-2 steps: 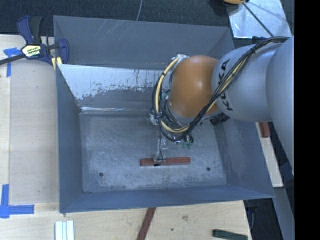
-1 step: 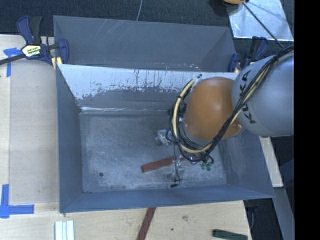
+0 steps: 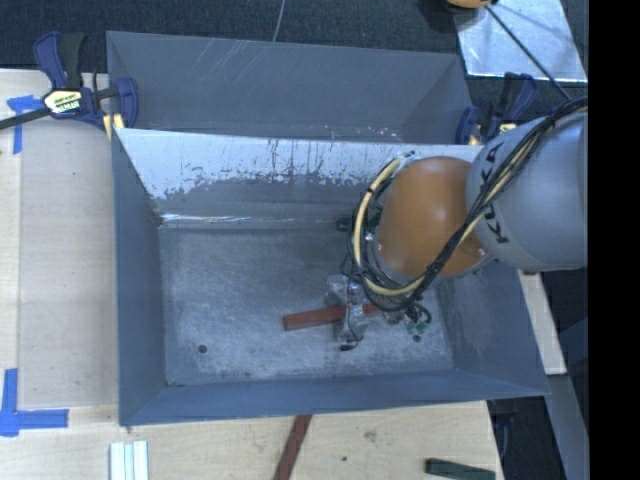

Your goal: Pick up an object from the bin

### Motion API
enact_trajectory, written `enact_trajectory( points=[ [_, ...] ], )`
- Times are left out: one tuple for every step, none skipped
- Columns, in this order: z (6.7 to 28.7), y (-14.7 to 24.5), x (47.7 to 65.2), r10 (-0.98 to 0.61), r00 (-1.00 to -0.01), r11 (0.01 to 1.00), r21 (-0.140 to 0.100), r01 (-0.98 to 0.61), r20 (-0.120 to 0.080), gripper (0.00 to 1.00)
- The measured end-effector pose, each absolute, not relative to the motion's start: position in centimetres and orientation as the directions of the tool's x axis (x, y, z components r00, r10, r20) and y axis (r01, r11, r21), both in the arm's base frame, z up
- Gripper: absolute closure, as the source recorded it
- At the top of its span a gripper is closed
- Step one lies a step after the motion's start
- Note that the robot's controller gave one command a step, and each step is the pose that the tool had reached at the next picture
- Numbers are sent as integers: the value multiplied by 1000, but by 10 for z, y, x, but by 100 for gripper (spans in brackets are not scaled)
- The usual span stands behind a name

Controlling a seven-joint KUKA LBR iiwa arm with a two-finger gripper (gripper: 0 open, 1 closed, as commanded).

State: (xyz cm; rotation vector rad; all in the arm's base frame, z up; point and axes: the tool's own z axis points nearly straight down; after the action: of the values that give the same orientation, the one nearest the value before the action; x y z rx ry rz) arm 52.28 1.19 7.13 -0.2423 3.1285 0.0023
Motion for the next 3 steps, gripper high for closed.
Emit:
enact_trajectory(
  points=[
    [71,12,523,-153,-988,988,1,-153,-4,100],
    [189,-7,569,-178,-984,984,0,-178,-3,100],
    [189,-7,569,-177,-984,984,0,-177,-3,100]
  ],
)
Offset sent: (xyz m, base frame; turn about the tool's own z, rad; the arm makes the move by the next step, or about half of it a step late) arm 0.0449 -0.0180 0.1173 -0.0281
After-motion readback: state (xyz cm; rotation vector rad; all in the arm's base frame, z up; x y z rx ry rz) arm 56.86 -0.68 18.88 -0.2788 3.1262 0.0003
